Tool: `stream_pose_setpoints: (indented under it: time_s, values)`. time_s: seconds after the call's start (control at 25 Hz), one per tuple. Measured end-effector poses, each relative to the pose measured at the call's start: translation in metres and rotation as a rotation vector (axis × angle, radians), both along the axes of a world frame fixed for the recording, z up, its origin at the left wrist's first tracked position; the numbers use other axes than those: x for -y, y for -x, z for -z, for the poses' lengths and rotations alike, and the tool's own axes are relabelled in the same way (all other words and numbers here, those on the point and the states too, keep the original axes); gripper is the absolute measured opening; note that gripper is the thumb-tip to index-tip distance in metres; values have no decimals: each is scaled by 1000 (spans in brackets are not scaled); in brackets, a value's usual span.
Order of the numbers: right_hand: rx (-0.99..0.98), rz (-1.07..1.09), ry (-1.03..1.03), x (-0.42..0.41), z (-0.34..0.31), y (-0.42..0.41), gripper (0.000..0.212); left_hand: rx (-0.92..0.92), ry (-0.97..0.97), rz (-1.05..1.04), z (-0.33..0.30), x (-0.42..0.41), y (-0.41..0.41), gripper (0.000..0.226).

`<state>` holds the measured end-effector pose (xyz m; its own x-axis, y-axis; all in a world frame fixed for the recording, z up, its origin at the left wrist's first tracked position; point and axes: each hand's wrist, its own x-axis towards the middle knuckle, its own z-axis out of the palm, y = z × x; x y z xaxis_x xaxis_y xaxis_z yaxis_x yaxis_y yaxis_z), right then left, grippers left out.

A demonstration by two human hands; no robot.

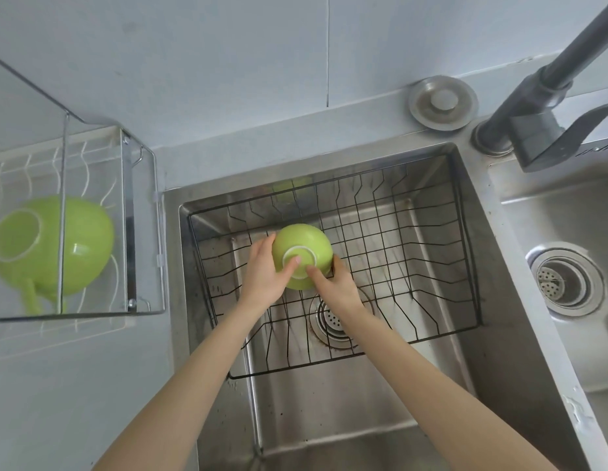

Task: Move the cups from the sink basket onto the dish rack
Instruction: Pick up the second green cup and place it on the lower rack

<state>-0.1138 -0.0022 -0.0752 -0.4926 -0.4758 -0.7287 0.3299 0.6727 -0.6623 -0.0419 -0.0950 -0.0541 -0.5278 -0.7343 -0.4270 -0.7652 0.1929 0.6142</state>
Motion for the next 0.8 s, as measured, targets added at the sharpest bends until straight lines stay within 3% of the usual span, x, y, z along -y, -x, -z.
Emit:
stream_pose_setpoints:
  time_s: [0.52, 0.8]
  values:
    - [-143, -63, 57, -29, -51, 1, 44, -137, -50, -118, -41, -27, -20, 52]
    - [-273, -129, 108, -60, -110, -14, 38, -268, -126, 7, -86, -49, -68, 62]
